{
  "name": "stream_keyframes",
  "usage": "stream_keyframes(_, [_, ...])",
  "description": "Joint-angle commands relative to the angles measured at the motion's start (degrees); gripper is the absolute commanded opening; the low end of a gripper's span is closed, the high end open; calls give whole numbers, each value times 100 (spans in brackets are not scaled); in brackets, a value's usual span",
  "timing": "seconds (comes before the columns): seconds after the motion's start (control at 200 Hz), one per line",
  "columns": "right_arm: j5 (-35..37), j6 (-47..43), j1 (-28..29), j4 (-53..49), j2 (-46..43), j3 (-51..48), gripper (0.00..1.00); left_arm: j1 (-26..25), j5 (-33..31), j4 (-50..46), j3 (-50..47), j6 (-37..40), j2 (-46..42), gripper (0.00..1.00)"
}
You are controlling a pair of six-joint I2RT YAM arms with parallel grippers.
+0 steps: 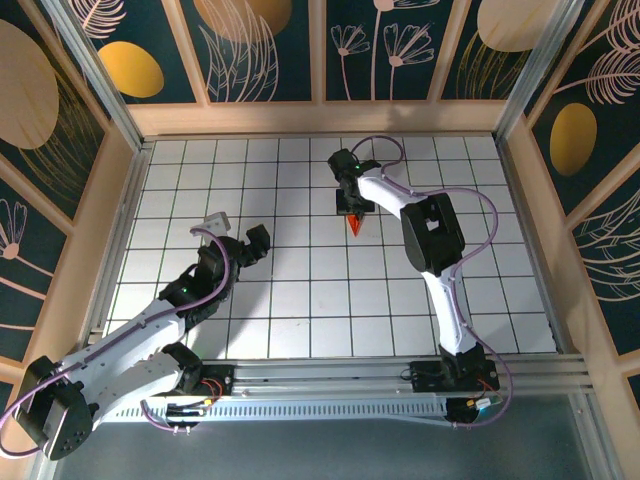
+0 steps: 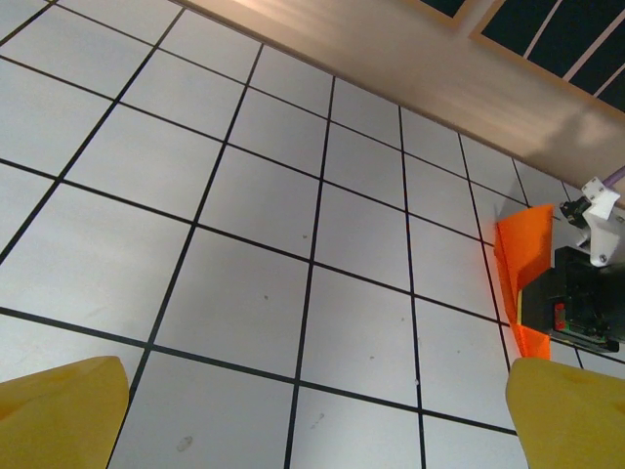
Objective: Fold a paper plane with a square sheet of paper (fold left side to right side)
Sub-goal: Place the paper plane at the top-center of the table.
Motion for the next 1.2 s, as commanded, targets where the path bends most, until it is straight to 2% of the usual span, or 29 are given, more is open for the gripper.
stream_keyframes(0.0, [10,128,-12,12,161,-175,2,31,36,30,-20,-63,18,99])
stream_keyframes(0.275, [-9,117,-27,64,144,-250,18,33,28,21,-29,-68,11,98])
stream_keyframes(0.465, [61,121,-18,86,60,-312,37,30,25,3,-38,-64,-10,99])
stream_keyframes(0.611, [135,90,6,125,-54,-381,45,34,8,-14,-47,-64,-28,98])
stream_keyframes(0.711, [133,62,17,159,-147,-413,48,34,7,-14,-46,-68,-32,99])
stream_keyframes(1.196, [-22,-173,35,245,-724,-627,48,31,2,-6,-47,-72,1,99])
